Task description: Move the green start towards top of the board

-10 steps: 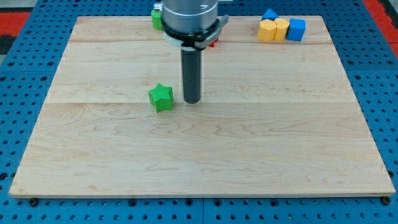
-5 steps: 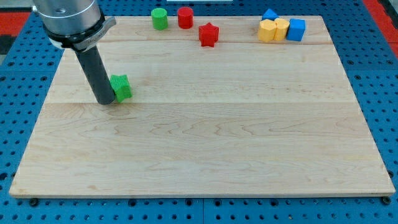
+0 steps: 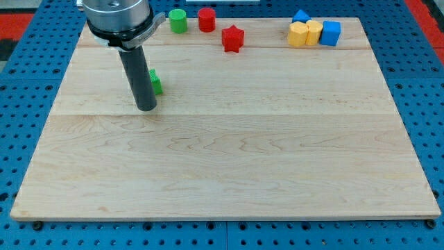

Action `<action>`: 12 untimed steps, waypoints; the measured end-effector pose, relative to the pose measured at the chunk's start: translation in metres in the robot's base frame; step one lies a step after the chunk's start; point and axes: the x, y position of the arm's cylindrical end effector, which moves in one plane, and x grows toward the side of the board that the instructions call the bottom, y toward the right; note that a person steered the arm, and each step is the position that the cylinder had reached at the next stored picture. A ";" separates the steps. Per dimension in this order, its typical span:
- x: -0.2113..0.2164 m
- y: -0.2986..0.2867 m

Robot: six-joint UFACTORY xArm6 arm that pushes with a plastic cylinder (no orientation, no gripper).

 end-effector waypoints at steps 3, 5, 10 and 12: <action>-0.088 -0.015; -0.138 -0.015; -0.157 -0.048; -0.128 -0.044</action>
